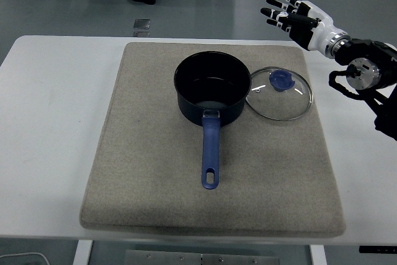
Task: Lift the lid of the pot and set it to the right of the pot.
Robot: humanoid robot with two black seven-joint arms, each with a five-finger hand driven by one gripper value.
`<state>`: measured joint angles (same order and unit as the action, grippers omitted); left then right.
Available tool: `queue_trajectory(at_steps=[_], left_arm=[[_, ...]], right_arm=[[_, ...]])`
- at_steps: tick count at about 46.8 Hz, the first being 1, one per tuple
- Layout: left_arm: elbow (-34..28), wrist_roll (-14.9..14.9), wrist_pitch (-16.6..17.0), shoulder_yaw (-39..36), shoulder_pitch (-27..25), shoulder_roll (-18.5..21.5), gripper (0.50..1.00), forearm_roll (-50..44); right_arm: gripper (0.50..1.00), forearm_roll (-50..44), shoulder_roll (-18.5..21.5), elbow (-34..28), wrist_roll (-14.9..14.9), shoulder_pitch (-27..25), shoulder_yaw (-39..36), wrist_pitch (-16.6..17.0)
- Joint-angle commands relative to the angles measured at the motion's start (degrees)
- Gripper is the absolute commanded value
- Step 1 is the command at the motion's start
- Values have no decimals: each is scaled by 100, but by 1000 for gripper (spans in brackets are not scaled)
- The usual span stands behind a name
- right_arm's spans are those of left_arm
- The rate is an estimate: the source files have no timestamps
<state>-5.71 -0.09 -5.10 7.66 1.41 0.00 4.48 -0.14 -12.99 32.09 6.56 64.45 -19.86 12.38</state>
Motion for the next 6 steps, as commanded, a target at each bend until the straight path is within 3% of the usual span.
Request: queue_trajectory(at_steps=[1, 6], left_arm=[[0, 0, 0, -1, -1, 0, 1000, 0], [0, 0, 0, -1, -1, 0, 1000, 0]], right_arm=[[913, -4, 16, 8, 3, -2, -1, 19], [913, -4, 51, 8, 3, -38, -1, -7]])
